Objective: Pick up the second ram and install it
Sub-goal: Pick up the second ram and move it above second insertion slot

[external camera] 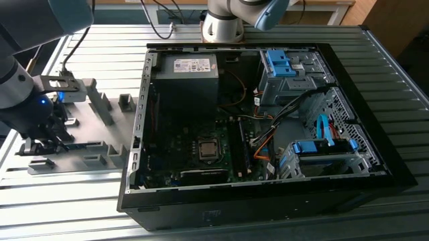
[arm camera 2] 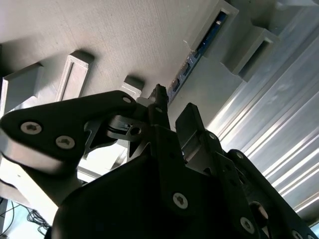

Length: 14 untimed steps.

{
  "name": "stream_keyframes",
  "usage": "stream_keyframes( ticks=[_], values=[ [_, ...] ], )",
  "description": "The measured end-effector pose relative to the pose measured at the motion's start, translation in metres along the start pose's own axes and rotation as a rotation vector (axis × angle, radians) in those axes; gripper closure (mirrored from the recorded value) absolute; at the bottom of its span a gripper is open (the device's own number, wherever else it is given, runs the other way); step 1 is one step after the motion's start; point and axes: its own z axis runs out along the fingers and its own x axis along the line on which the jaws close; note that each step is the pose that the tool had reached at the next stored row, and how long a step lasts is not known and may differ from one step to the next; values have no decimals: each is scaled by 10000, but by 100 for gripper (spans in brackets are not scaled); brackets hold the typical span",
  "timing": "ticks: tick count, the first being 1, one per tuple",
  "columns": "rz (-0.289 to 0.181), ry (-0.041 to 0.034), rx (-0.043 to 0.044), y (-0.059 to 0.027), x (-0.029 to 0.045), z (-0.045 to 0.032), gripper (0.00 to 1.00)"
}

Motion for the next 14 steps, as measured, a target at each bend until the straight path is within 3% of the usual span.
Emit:
stream_keyframes(
  ticks=[9,11,12,14],
  values=[
    [0,-2,0,2,4,110,65],
    [1,-9,-2,3,5,126,67],
    [1,-14,-2,4,5,131,73],
    [-1,-21,0,5,6,144,73]
  ],
)
